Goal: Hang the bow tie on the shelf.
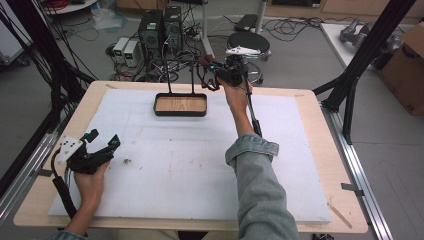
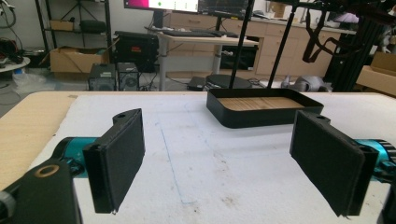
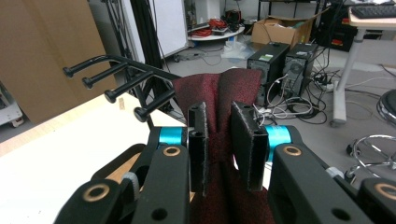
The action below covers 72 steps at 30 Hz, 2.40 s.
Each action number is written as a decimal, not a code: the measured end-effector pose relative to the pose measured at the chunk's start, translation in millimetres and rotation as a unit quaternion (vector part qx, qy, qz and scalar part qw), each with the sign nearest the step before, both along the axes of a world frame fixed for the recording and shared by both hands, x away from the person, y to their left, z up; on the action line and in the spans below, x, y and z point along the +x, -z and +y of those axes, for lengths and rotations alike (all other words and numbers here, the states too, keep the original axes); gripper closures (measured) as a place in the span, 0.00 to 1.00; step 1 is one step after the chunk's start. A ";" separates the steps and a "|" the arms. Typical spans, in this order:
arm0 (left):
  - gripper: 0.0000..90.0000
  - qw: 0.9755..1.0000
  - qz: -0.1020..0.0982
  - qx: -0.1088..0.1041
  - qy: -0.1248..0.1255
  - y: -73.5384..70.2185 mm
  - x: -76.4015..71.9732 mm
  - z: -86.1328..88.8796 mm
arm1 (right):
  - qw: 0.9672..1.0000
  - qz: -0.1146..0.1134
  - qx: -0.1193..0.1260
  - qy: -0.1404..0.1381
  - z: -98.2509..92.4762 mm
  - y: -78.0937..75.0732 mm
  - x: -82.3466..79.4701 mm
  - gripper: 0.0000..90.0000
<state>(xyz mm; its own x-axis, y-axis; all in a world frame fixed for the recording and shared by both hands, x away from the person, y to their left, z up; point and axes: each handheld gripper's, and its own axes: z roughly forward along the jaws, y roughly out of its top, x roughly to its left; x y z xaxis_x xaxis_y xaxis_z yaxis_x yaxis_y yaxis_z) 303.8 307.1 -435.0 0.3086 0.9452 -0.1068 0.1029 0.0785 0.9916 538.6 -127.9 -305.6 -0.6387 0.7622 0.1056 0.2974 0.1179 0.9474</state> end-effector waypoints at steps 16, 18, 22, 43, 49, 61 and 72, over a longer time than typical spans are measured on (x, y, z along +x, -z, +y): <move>0.20 1.000 0.000 -0.003 -0.001 0.3 0.2 0.3 | 0.999 0.021 0.022 0.014 -4.4 12.7 7.1 0.82; 0.20 1.000 0.000 -0.003 -0.001 0.3 0.1 0.4 | 0.999 0.024 0.024 0.015 -5.0 13.1 7.1 0.81; 0.20 1.000 0.001 -0.002 -0.001 0.2 -0.4 1.1 | 0.999 0.021 0.025 0.012 -5.4 12.3 6.4 0.79; 0.20 1.000 0.001 0.000 -0.010 1.3 -3.2 4.6 | 0.998 -0.010 0.064 0.023 -30.1 -11.9 -14.2 0.33; 0.20 1.000 0.000 0.001 -0.006 1.6 -1.4 2.9 | 0.996 -0.023 0.078 0.035 -42.1 -20.4 -23.5 0.24; 0.20 1.000 0.001 0.001 0.000 1.7 1.6 -0.3 | 0.996 -0.052 0.068 0.033 -63.5 -33.8 -49.5 0.17; 0.20 1.000 0.003 0.003 0.003 1.8 3.6 -3.1 | 0.995 -0.069 0.070 0.035 -90.6 -36.4 -82.5 0.13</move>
<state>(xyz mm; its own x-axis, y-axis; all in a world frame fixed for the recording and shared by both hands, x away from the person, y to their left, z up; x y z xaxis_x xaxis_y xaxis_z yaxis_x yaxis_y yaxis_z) 307.4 304.0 -436.8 0.3131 0.9442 -0.1024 0.1082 0.0717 0.9915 456.1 -218.5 -269.2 -0.6005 0.7894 0.1277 0.1654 -0.0337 0.9857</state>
